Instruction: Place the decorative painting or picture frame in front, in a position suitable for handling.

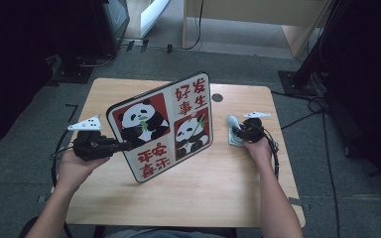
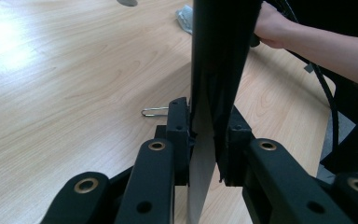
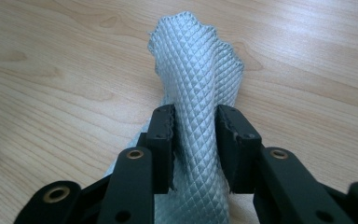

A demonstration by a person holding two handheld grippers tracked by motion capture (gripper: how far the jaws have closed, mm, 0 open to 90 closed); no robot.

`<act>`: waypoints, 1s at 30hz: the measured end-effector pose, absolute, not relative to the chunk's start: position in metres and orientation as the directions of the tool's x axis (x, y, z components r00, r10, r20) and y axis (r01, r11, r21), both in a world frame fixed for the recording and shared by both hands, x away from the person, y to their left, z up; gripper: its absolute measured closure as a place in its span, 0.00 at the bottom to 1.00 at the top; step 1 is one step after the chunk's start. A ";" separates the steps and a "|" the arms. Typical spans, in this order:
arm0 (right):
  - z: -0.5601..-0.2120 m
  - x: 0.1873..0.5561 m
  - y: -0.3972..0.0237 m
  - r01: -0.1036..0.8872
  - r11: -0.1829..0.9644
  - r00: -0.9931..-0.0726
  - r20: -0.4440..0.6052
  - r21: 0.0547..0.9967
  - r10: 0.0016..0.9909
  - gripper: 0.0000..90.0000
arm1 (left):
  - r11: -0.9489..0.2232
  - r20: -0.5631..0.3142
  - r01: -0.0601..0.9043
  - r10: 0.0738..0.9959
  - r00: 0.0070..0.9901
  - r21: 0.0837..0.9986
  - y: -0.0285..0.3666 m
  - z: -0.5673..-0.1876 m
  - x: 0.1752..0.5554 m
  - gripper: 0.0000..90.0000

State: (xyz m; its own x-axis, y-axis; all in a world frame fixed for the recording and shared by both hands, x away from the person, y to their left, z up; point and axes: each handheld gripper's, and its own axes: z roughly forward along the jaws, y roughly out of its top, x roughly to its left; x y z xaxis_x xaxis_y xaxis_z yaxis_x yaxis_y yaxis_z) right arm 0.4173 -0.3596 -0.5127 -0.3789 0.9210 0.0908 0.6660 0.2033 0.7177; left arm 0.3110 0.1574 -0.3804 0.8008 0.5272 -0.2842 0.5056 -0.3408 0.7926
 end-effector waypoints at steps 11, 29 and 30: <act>-0.514 0.418 -0.360 0.675 0.169 -0.378 0.140 0.718 0.915 0.89 | -0.332 -0.297 0.509 0.519 0.801 0.794 0.157 -0.381 0.308 0.88; -0.475 0.409 -0.363 0.662 0.120 -0.389 0.202 0.740 0.899 0.90 | -0.330 -0.287 0.506 0.531 0.798 0.797 0.154 -0.381 0.301 0.88; -0.473 0.408 -0.361 0.662 0.124 -0.394 0.203 0.739 0.896 0.90 | -0.331 -0.286 0.506 0.531 0.798 0.797 0.154 -0.381 0.301 0.88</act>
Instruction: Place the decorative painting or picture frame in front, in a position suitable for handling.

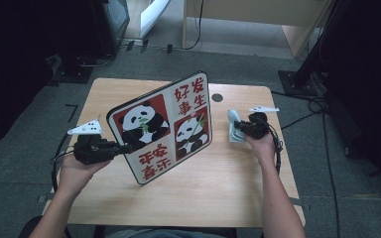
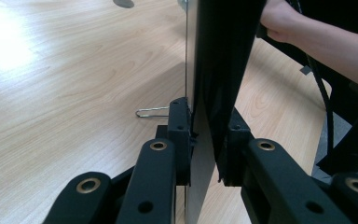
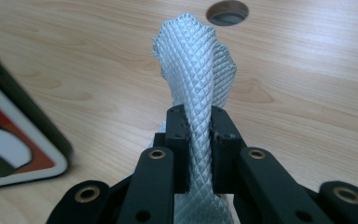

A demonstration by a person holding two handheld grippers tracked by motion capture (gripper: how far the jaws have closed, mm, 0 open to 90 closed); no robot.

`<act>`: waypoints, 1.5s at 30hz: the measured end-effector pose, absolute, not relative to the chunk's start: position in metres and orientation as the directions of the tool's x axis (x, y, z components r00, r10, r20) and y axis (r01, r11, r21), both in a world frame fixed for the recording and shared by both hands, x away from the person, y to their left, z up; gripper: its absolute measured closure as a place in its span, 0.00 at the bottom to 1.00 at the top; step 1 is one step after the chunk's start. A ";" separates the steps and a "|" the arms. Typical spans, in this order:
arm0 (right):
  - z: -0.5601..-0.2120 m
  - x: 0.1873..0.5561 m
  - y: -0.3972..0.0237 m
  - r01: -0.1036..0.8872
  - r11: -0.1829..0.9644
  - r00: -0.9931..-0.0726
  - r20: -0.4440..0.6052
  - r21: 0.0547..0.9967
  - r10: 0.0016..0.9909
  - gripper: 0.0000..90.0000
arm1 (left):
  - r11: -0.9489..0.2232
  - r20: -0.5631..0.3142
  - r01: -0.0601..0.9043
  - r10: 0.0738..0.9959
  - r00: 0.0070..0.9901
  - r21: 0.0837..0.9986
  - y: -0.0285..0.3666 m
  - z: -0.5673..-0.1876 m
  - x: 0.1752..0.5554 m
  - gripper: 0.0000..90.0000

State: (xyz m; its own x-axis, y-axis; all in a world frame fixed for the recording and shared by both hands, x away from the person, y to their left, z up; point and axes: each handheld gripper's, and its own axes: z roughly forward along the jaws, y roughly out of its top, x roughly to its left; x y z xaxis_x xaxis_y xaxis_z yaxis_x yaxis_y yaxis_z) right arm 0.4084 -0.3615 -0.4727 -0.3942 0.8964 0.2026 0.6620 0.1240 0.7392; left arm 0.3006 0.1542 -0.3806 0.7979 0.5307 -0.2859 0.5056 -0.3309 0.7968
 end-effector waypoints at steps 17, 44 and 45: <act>-0.412 0.390 -0.336 0.582 0.171 -0.503 0.187 0.795 0.844 0.90 | -0.316 -0.289 0.502 0.530 0.798 0.805 0.154 -0.382 0.297 0.88; -0.309 0.379 -0.274 0.403 0.263 -0.679 0.094 0.877 0.728 0.90 | -0.311 -0.292 0.495 0.518 0.804 0.812 0.155 -0.384 0.297 0.88; -0.305 0.379 -0.271 0.398 0.265 -0.682 0.090 0.878 0.725 0.90 | -0.310 -0.294 0.496 0.517 0.804 0.811 0.155 -0.384 0.298 0.88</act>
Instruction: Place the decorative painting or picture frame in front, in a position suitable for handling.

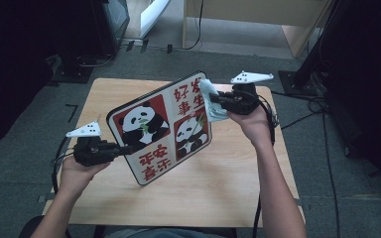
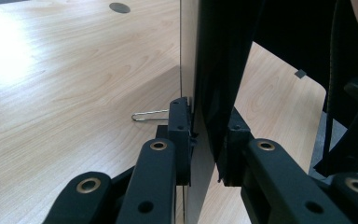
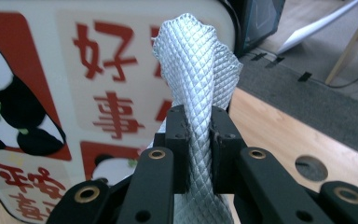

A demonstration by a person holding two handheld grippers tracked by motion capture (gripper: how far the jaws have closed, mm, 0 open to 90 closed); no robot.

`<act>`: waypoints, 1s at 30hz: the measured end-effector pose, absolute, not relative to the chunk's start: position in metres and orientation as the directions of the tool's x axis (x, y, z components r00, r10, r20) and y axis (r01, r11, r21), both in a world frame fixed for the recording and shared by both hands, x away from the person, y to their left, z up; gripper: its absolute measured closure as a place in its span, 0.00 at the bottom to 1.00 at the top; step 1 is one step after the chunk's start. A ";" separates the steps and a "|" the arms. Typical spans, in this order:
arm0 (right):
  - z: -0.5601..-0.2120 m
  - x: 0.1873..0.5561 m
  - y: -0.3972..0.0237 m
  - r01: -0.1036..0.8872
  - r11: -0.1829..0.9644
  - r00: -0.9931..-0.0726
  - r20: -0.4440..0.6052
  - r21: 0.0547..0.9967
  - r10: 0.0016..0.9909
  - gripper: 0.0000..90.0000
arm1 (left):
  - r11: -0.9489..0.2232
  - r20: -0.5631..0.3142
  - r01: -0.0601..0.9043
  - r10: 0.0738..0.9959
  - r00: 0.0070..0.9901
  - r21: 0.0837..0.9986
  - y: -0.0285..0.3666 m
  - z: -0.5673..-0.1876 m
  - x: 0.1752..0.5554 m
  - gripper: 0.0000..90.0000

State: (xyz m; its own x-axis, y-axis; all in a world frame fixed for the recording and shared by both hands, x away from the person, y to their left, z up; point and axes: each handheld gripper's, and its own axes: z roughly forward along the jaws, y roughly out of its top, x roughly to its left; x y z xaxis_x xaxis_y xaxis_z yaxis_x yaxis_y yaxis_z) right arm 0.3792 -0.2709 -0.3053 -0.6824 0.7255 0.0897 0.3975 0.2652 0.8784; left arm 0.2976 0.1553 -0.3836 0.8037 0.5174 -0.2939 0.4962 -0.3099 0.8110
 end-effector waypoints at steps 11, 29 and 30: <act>-0.289 0.391 -0.250 0.370 0.269 -0.689 0.068 0.889 0.722 0.90 | -0.313 -0.302 0.498 0.507 0.808 0.808 0.156 -0.384 0.299 0.88; -0.307 0.398 -0.244 0.373 0.288 -0.697 0.062 0.882 0.714 0.90 | -0.321 -0.297 0.492 0.500 0.814 0.809 0.156 -0.384 0.299 0.88; -0.308 0.398 -0.243 0.378 0.285 -0.695 0.066 0.881 0.716 0.90 | -0.321 -0.297 0.492 0.500 0.814 0.809 0.156 -0.384 0.299 0.88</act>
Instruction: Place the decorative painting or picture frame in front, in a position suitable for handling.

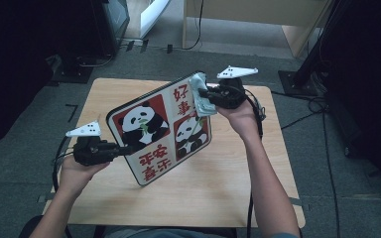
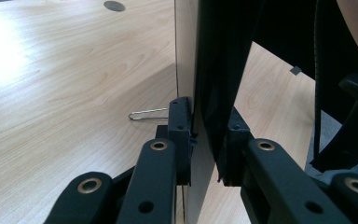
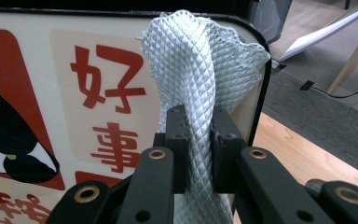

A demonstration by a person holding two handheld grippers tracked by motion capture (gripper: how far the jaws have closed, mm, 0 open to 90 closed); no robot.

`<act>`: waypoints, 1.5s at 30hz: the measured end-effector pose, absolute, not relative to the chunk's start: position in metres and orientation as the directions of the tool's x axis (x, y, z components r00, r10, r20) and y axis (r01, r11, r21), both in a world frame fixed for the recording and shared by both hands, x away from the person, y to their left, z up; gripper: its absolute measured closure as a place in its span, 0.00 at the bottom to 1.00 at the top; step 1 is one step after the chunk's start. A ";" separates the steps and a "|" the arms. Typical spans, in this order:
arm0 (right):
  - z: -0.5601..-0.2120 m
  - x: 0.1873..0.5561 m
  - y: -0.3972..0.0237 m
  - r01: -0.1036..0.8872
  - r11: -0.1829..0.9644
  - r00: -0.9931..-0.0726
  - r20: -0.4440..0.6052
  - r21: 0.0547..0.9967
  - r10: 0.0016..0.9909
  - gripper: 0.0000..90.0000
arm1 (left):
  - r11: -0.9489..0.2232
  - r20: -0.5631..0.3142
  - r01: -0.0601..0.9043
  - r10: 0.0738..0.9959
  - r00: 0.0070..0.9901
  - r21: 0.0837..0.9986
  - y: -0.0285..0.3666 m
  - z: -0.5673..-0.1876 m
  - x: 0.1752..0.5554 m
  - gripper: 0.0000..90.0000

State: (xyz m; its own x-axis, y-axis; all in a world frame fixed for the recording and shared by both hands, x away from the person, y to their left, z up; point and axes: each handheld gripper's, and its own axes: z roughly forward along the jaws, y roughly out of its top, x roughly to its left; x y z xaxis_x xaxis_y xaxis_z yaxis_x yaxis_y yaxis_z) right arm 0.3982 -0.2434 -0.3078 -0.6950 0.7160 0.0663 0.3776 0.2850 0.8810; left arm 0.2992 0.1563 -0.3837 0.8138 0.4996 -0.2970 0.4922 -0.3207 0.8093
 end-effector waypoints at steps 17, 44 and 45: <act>-0.330 0.401 -0.250 0.389 0.272 -0.707 0.096 0.880 0.701 0.89 | -0.327 -0.295 0.490 0.496 0.817 0.808 0.157 -0.383 0.299 0.88; -0.368 0.398 -0.260 0.438 0.285 -0.712 0.135 0.852 0.689 0.89 | -0.338 -0.289 0.483 0.487 0.824 0.808 0.156 -0.383 0.299 0.88; -0.369 0.398 -0.261 0.446 0.284 -0.710 0.142 0.848 0.690 0.89 | -0.338 -0.289 0.483 0.488 0.824 0.808 0.156 -0.383 0.299 0.88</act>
